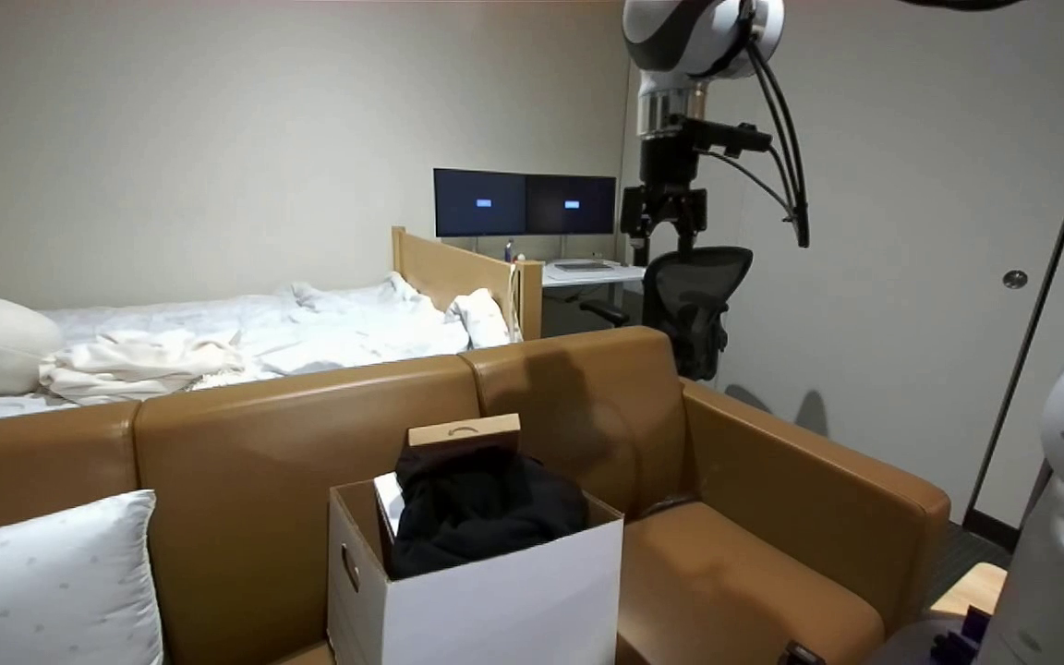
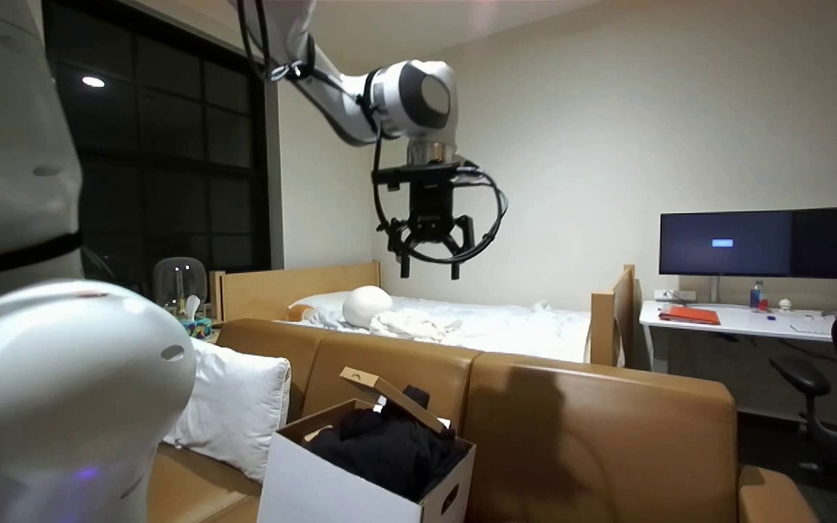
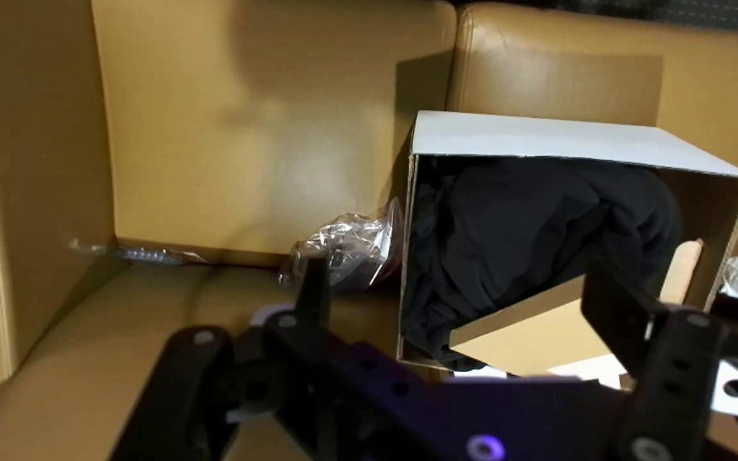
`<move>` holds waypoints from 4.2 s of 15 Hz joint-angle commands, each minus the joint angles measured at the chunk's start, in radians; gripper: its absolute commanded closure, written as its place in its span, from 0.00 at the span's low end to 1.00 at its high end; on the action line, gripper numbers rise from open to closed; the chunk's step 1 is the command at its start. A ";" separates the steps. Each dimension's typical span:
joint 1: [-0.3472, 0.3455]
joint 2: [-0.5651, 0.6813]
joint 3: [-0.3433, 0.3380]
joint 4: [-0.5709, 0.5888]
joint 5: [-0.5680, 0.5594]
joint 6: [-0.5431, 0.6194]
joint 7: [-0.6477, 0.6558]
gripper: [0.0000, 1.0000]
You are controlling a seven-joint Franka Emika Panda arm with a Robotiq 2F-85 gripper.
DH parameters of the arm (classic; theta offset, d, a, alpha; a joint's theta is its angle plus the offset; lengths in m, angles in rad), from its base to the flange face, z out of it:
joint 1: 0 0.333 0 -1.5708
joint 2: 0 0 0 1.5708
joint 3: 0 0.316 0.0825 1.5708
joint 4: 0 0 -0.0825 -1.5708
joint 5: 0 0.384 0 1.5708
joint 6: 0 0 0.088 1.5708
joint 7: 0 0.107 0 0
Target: Pick up the book and black cloth from the box and put them on the sofa
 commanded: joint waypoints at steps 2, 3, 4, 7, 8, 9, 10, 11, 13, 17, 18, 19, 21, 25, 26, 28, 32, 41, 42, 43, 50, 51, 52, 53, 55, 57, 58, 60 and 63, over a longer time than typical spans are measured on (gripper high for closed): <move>0.081 0.007 0.150 -0.118 -0.155 0.202 0.100 0.00; 0.095 0.010 0.176 -0.161 -0.205 0.234 0.122 0.00; 0.082 0.025 0.144 -0.084 -0.132 0.165 0.086 0.00; 0.109 0.026 0.184 -0.142 -0.182 0.207 0.123 0.00; 0.107 0.026 0.181 -0.143 -0.183 0.207 0.123 0.00; 0.104 0.026 0.178 -0.143 -0.184 0.209 0.123 0.00; 0.109 0.002 0.186 -0.178 -0.205 0.251 0.123 0.00; 0.121 0.005 0.204 -0.213 -0.246 0.303 0.128 0.00; 0.150 0.045 0.233 -0.247 -0.277 0.338 0.097 0.00; 0.242 0.098 0.307 -0.327 -0.244 0.402 0.064 0.00; 0.262 0.117 0.327 -0.337 -0.256 0.410 0.063 0.00; 0.277 0.123 0.344 -0.354 -0.293 0.455 0.078 0.00; 0.289 0.165 0.364 -0.345 -0.414 0.511 0.122 0.00; 0.293 0.184 0.355 -0.328 -0.526 0.521 0.113 0.00; 0.291 0.193 0.348 -0.325 -0.542 0.527 0.113 0.00; 0.292 0.195 0.349 -0.324 -0.537 0.527 0.113 0.00; 0.294 0.195 0.351 -0.324 -0.536 0.527 0.113 0.00; 0.315 0.417 0.323 -0.119 -1.247 0.551 0.259 0.00; 0.321 0.446 0.323 -0.090 -1.327 0.568 0.295 0.00; 0.324 0.472 0.323 -0.066 -1.385 0.581 0.317 0.00; 0.316 0.638 0.312 0.026 -1.428 0.572 0.342 0.00; 0.312 0.659 0.306 0.038 -1.422 0.578 0.340 0.00; 0.312 0.676 0.300 0.047 -1.446 0.593 0.356 0.00; 0.314 0.691 0.293 0.055 -1.473 0.608 0.373 0.00; 0.316 0.721 0.284 0.070 -1.513 0.610 0.385 0.25; 0.308 0.737 0.283 0.073 -1.516 0.606 0.388 0.33; 0.306 0.741 0.282 0.072 -1.511 0.608 0.388 0.40; 0.303 0.741 0.278 0.070 -1.507 0.602 0.392 0.53; 0.295 0.734 0.272 0.071 -1.497 0.594 0.405 0.74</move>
